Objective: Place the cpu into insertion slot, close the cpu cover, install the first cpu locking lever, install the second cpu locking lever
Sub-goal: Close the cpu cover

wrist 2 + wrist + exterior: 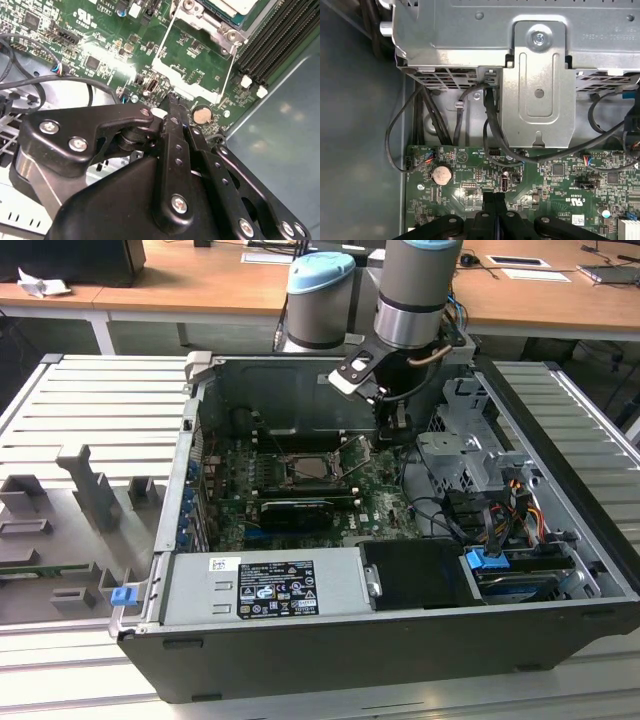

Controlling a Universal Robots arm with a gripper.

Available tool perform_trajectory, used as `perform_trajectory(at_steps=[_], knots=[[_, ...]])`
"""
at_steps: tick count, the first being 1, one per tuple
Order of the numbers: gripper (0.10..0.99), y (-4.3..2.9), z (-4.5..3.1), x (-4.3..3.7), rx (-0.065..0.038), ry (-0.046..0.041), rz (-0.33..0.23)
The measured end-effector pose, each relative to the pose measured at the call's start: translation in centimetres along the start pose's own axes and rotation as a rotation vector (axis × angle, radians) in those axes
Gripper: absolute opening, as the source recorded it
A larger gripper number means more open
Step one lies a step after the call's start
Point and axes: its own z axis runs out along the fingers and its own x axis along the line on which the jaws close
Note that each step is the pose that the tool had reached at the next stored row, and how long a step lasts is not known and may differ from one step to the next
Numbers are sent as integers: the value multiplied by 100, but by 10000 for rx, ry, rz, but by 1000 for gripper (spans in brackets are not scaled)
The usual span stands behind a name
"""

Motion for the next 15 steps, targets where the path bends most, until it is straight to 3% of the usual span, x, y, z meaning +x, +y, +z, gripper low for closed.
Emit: perform_trajectory(at_steps=[2,3,4,15], knots=[[106,0,4,-1,127,1,2],[106,0,4,0,310,4,4],[106,0,4,0,375,4,4],[106,-60,2,0,418,6,5]])
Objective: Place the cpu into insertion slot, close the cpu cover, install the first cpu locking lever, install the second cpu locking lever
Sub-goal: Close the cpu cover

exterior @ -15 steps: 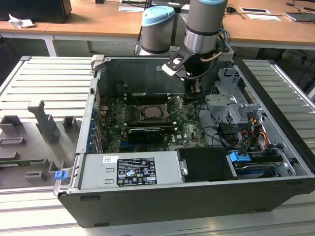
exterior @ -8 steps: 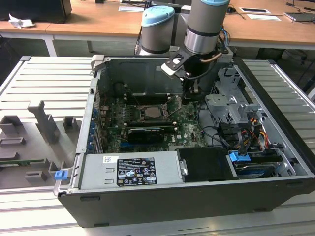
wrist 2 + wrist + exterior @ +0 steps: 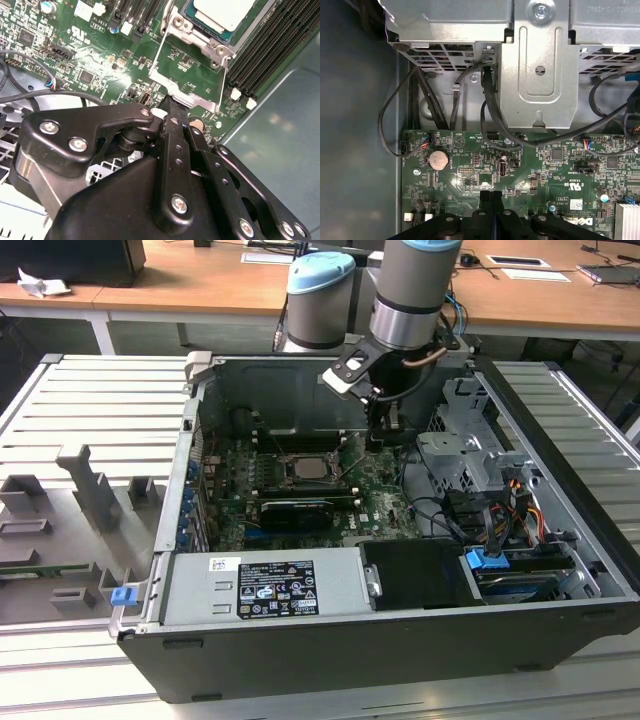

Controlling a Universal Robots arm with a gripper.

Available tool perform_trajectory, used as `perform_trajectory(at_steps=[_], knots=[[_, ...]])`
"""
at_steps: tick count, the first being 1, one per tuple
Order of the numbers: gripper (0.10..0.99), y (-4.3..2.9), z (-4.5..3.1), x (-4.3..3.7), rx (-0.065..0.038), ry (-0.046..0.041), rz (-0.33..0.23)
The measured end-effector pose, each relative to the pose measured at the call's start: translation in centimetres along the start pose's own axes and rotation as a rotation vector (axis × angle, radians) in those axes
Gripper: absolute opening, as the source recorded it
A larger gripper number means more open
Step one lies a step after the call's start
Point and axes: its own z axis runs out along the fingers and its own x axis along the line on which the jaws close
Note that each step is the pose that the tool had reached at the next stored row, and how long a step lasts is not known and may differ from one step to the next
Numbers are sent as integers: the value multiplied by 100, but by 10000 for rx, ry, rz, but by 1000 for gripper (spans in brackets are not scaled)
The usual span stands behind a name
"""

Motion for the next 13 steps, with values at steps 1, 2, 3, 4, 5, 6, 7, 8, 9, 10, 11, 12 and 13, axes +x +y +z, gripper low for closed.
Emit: perform_trajectory(at_steps=[1,2,3,4,5,6,7,8,9,10,11,12,13], knots=[[106,-6,0,0,0,0,0],[106,-10,0,0,0,0,0],[106,-13,0,0,0,0,-1],[106,-16,0,1,0,0,0],[106,-19,1,1,0,1,0],[106,-23,0,1,0,0,0],[106,-26,0,1,0,0,0],[106,-31,1,1,0,0,0],[106,-37,1,1,0,0,-1],[106,-45,1,1,0,0,-1],[106,-60,1,1,0,0,0],[106,-68,1,1,0,0,0],[106,-78,1,2,0,0,0]])
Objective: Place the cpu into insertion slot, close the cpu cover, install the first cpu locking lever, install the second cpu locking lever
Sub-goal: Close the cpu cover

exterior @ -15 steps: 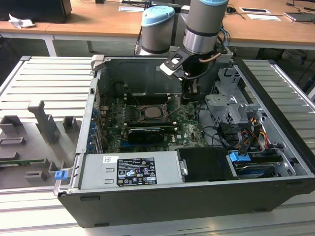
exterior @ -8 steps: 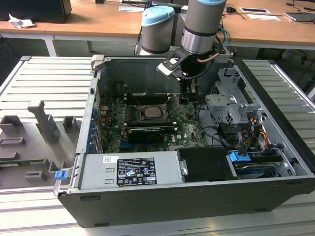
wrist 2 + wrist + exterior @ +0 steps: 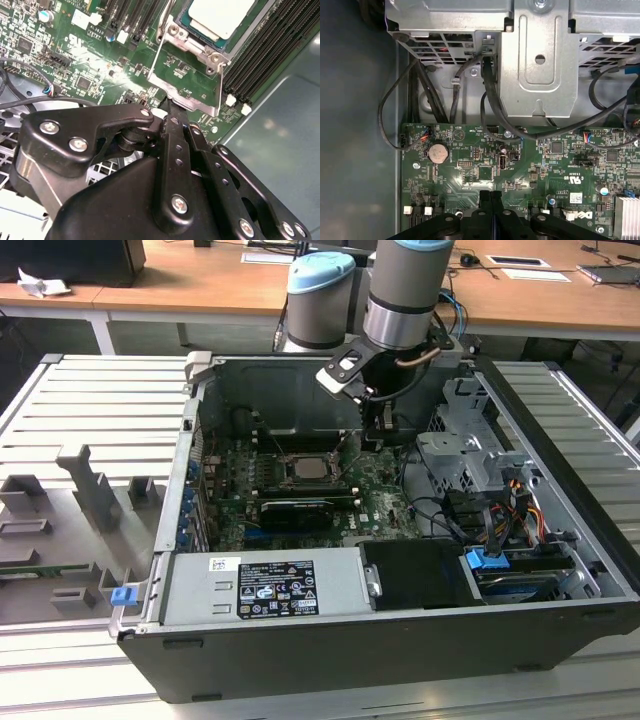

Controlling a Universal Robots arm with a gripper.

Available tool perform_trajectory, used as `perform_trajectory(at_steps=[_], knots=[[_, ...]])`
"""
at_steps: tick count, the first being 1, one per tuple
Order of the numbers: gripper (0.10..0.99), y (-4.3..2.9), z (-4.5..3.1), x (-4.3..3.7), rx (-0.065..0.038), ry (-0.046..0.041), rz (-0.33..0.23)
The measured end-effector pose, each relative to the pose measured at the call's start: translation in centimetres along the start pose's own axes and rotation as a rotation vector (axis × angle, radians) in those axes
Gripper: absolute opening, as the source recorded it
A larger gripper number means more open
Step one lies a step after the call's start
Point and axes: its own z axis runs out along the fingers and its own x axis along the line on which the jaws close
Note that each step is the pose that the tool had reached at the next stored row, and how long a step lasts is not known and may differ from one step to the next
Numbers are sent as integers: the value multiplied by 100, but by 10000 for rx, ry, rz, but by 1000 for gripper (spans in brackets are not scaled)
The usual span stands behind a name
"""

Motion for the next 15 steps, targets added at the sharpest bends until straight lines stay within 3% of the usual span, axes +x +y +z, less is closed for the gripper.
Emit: perform_trajectory(at_steps=[11,15], knots=[[106,-132,2,2,0,0,0],[106,-223,4,3,0,1,0]])
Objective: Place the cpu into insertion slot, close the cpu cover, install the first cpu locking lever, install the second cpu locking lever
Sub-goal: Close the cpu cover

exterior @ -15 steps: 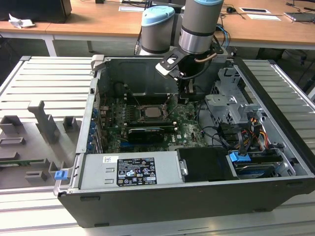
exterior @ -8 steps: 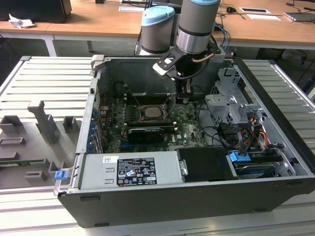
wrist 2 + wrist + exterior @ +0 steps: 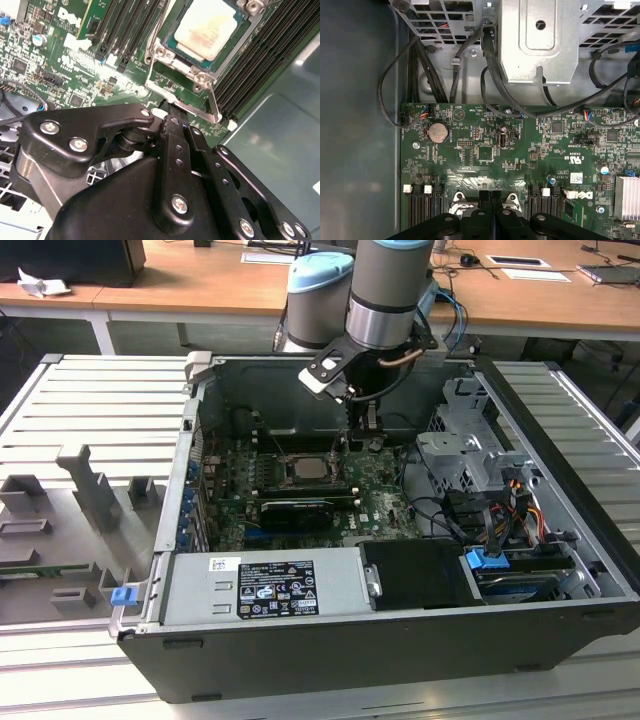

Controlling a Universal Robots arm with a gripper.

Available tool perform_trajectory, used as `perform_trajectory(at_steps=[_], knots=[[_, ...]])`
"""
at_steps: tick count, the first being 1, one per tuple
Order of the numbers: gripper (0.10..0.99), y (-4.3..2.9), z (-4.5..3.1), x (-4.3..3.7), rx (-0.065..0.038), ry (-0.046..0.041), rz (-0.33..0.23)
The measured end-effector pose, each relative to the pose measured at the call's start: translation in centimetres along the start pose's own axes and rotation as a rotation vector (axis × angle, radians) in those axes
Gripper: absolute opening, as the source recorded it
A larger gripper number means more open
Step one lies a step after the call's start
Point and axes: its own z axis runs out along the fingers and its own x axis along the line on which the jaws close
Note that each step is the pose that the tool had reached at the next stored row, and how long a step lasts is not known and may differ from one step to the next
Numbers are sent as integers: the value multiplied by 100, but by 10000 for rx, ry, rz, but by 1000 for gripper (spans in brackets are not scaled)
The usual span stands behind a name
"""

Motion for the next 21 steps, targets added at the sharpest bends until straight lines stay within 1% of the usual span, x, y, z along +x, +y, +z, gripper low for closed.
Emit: perform_trajectory(at_steps=[3,9,12,13,17,18,21], knots=[[106,-43,3,1,0,0,0],[106,-170,10,2,0,-1,0],[106,-220,18,3,0,0,-1],[106,-241,31,3,0,-1,1],[106,-278,98,3,0,-1,1],[106,-308,114,4,0,-1,-4],[106,-393,123,4,0,-3,-21]])
